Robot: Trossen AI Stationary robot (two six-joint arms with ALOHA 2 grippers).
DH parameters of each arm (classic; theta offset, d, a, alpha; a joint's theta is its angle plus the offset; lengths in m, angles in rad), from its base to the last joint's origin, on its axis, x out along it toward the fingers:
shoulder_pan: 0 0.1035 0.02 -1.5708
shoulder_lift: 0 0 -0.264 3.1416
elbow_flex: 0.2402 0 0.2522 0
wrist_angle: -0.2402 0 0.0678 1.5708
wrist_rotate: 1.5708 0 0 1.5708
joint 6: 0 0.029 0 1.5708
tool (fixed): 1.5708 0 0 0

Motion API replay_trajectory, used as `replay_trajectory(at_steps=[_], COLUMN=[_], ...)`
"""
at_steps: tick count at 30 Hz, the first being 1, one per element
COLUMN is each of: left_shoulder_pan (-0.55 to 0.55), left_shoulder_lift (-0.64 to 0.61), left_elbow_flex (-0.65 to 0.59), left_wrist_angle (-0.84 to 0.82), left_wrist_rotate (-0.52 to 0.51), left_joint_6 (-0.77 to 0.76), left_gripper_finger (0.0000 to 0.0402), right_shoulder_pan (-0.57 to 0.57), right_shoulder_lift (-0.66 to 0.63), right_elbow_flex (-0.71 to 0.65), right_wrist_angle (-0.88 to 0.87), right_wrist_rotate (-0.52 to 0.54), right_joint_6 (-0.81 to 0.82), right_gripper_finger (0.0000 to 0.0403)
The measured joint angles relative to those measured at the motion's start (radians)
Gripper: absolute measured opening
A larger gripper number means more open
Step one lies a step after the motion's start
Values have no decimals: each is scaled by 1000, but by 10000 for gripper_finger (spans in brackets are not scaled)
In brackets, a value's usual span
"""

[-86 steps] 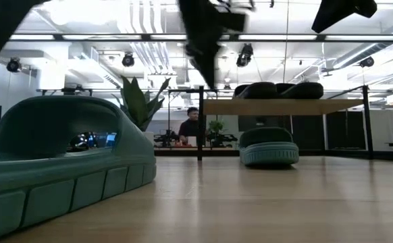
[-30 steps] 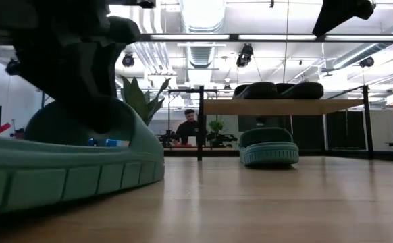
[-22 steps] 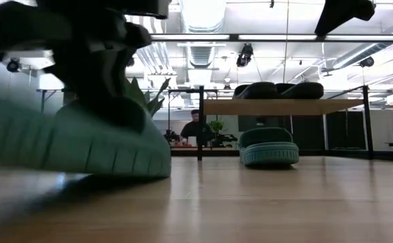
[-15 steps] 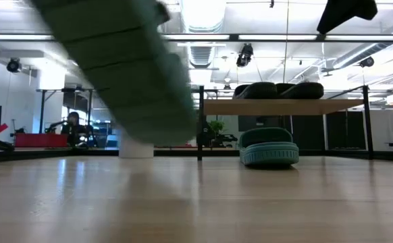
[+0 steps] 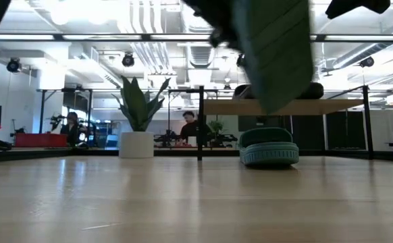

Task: Pick and place slides into the shelf
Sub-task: Move the bottom green slipper to the middle of the table

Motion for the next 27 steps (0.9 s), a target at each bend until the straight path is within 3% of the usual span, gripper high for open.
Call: replay_trajectory(at_steps=[8,15,19,24,27], left_shoulder_pan=[9,13,18,29,39], left_shoulder_lift=[222,452,533,563,564], left_elbow_flex=[232,511,641,674,672], left_wrist_angle=[60,61,-12,-111,-120], left_wrist_rotate=[53,-126,-156,-160,-104], left_joint_6=[66,196,239,228,160], left_gripper_finger=[0,0,1,32,64], right_shoulder_pan=[0,0,0,0,0], right_shoulder_lift=[-7,-8,-8,-8,-8], right_elbow_flex=[-2,-13,-21,-37,-50], right_wrist_angle=[-71,-130,-154,-153,-152], right_wrist_rotate=[1,1,0,-7,-7], right_joint_6=[19,66,98,109,113], right_gripper_finger=[52,52,52,52,52])
